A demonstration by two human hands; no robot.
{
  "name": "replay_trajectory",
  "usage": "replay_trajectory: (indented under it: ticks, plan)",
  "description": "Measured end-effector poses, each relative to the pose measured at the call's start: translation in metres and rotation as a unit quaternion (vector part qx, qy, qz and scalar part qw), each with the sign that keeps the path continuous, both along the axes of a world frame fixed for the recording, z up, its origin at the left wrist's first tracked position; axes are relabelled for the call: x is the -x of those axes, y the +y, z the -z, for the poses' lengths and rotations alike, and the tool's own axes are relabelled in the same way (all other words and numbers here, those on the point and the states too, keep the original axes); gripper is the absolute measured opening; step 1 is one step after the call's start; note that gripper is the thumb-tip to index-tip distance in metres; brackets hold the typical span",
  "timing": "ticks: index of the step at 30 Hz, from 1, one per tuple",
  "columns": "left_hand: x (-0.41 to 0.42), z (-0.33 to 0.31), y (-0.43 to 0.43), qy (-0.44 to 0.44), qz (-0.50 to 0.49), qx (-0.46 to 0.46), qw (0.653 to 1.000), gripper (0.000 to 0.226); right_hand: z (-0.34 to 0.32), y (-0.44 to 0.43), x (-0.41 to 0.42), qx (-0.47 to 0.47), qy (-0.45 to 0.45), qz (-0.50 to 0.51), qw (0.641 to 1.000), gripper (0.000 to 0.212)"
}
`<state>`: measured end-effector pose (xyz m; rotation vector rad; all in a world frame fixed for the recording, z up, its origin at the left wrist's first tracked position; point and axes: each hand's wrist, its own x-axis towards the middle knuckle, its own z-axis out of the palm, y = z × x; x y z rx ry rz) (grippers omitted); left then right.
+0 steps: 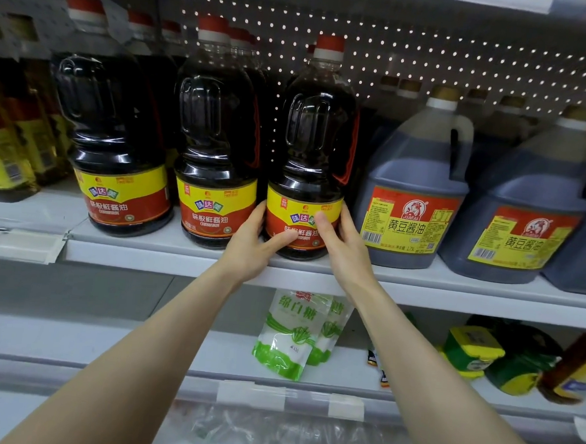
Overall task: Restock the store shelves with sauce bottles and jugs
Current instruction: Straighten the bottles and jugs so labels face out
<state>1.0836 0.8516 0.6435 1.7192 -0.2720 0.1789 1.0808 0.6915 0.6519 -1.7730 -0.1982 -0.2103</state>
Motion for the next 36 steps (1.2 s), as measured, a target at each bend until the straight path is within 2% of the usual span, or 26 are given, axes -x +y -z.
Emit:
replay_trajectory:
  ticks: [8, 13, 20, 27, 33, 36]
  plan:
    - [0.001, 0.0, 0.0, 0.009, -0.01, 0.0, 1.0, 0.069, 0.001, -0.001, 0.0, 0.011, 0.01, 0.001, 1.0, 0.065]
    - [0.004, 0.0, -0.001, 0.006, -0.018, -0.007, 1.0, 0.069, 0.001, 0.001, 0.0, 0.007, 0.007, -0.002, 1.0, 0.076]
    - [0.011, -0.011, -0.002, 0.031, -0.042, -0.013, 0.999, 0.07, -0.013, -0.004, 0.016, -0.046, 0.003, -0.004, 0.999, 0.051]
    - [0.049, -0.036, -0.017, -0.008, -0.147, -0.024, 0.989, 0.052, -0.037, -0.044, 0.054, -0.024, 0.004, 0.071, 0.997, 0.056]
    - [0.068, -0.055, -0.06, -0.018, -0.108, -0.02, 0.994, 0.037, -0.052, -0.092, 0.083, -0.03, 0.019, 0.115, 0.993, 0.054]
    - [0.065, -0.053, -0.082, 0.002, -0.078, -0.016, 0.997, 0.042, -0.054, -0.109, 0.085, -0.019, 0.024, 0.132, 0.991, 0.054]
